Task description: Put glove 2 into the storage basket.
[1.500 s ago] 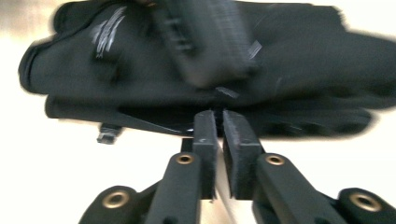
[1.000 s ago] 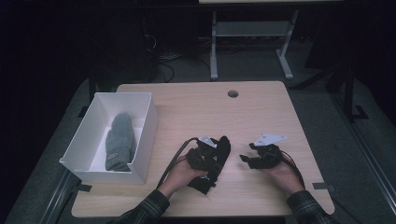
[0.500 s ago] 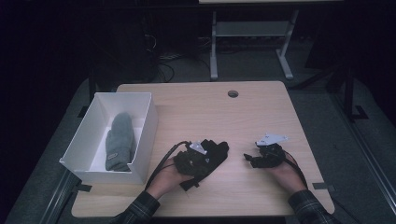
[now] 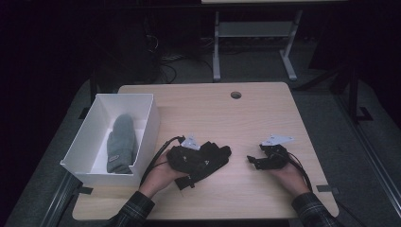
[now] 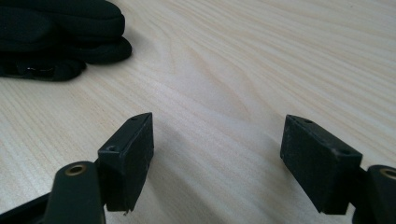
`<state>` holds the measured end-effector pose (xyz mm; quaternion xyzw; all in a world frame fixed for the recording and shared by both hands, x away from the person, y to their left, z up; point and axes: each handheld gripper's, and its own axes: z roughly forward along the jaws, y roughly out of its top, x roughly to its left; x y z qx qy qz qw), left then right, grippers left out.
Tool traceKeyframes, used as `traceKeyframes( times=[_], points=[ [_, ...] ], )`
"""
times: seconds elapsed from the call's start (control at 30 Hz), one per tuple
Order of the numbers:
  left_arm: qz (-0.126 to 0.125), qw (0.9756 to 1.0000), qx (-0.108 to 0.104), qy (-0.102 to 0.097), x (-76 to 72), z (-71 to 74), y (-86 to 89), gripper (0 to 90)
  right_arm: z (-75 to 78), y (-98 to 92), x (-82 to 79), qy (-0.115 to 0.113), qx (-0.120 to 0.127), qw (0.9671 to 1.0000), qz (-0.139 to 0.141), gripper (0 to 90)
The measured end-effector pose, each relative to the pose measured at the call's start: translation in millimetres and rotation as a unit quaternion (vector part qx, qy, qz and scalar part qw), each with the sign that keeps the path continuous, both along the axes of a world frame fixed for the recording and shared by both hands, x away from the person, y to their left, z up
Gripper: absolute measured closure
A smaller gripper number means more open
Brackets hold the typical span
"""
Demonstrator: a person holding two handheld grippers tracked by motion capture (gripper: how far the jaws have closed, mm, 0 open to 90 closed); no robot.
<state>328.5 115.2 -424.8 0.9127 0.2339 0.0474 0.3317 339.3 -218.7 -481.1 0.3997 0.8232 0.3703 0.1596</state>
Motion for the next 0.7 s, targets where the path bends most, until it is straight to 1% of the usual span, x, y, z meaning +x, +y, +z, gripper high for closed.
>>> traceKeyframes(
  times=[0.03,0.07,0.1,0.13,0.17,0.23,0.27,0.33,0.37,0.5,0.6,0.63,0.7],
  points=[
    [0.001,1.0000,0.002,-0.006,1.6,-0.8,0.6,48.2,0.1,-0.2,0.2,0.002,-0.001,1.0000,0.000,24.8],
    [0.003,0.9999,0.005,-0.008,3.1,-1.8,0.6,43.3,-0.1,0.0,0.2,0.001,0.000,1.0000,-0.001,24.1],
    [0.001,0.9999,0.010,-0.014,4.7,-3.4,0.4,39.2,0.0,0.0,0.2,0.003,-0.002,1.0000,-0.001,23.0],
    [0.000,0.9996,0.015,-0.024,5.4,-5.2,-0.5,36.0,-0.2,0.2,0.3,0.003,-0.001,1.0000,-0.002,21.8],
    [0.003,0.9993,0.023,-0.028,6.3,-6.9,-1.4,33.3,-0.3,0.2,0.6,0.003,-0.003,1.0000,-0.002,20.3],
    [0.011,0.9990,0.029,-0.032,8.8,-10.3,-2.9,27.4,-0.7,1.3,1.1,0.008,-0.004,0.9999,-0.009,14.7],
    [0.014,0.9990,0.030,-0.030,9.9,-11.7,-3.1,25.4,-0.8,1.4,1.6,0.009,-0.007,0.9999,-0.008,13.7],
    [0.025,0.9987,0.034,-0.029,12.4,-14.8,-3.6,21.3,-0.7,2.4,1.4,0.013,-0.005,0.9998,-0.012,11.5],
    [0.026,0.9986,0.034,-0.030,13.8,-16.4,-3.6,18.8,-1.0,2.7,1.8,0.013,-0.008,0.9998,-0.012,10.2],
    [0.024,0.9983,0.045,-0.026,16.4,-22.4,-5.8,16.3,-0.8,3.2,1.7,0.015,-0.007,0.9998,-0.013,10.0],
    [0.023,0.9984,0.045,-0.024,15.0,-25.1,-7.8,15.9,-0.8,3.2,1.7,0.016,-0.007,0.9998,-0.013,10.0],
    [0.019,0.9981,0.051,-0.030,15.1,-25.2,-8.0,15.9,-0.8,3.2,1.7,0.016,-0.007,0.9998,-0.013,10.0],
    [0.019,0.9980,0.053,-0.029,15.0,-26.8,-8.5,15.9,-0.8,3.2,1.7,0.016,-0.007,0.9998,-0.013,10.0]
  ],
)
